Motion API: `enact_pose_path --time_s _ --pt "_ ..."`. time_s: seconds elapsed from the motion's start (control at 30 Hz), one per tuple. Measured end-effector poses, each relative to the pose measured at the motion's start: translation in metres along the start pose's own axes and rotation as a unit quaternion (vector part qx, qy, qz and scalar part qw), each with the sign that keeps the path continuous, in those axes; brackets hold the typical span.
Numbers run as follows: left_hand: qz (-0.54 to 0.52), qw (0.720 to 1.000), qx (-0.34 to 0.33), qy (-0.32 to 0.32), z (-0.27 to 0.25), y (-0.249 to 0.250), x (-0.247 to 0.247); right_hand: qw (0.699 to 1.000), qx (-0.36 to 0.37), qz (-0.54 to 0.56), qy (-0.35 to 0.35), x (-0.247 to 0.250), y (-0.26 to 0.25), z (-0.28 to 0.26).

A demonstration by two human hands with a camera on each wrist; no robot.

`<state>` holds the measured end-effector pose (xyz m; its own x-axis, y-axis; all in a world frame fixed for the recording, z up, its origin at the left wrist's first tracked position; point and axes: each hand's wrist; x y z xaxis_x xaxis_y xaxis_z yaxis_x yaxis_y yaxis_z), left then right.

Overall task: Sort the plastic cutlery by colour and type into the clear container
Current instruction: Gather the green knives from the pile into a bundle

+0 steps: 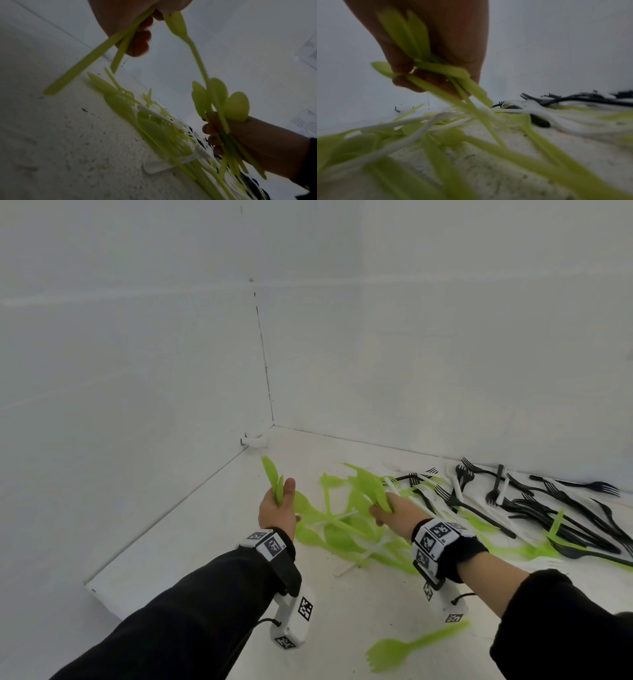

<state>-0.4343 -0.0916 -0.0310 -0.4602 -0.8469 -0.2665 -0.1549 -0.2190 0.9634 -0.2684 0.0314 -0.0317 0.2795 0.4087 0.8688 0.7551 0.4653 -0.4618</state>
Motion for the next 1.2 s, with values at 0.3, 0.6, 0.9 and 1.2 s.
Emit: enact_pose_path --time_s 0.3,0.6,0.9,1.2 --pt "-0.016 0.997 0.067 -0.040 -0.011 -0.017 -0.010 0.976 0.018 -0.201 -0.085 -0.025 -0.021 0.000" --pt "-0.067 0.990 0.122 -0.035 -0.010 -0.025 -0.018 0.981 -0.006 -0.182 -0.070 -0.024 -0.012 0.009" --pt "-0.052 0.980 0.179 -0.075 -0.029 -0.026 -0.047 0.997 -0.059 0.049 -0.005 0.010 0.020 0.010" --pt "-0.045 0.980 0.144 -0.133 -0.065 -0.023 -0.094 0.969 0.017 0.225 0.101 0.049 0.051 -0.020"
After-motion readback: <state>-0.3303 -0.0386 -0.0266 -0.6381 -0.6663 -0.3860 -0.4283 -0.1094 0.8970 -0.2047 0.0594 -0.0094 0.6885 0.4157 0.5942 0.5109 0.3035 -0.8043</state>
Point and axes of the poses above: each hand's wrist, its own z-axis towards the middle knuckle, its own x-axis out of the back of the hand, y = z × x, and after that the axes turned 15 degrees about -z, right-handed
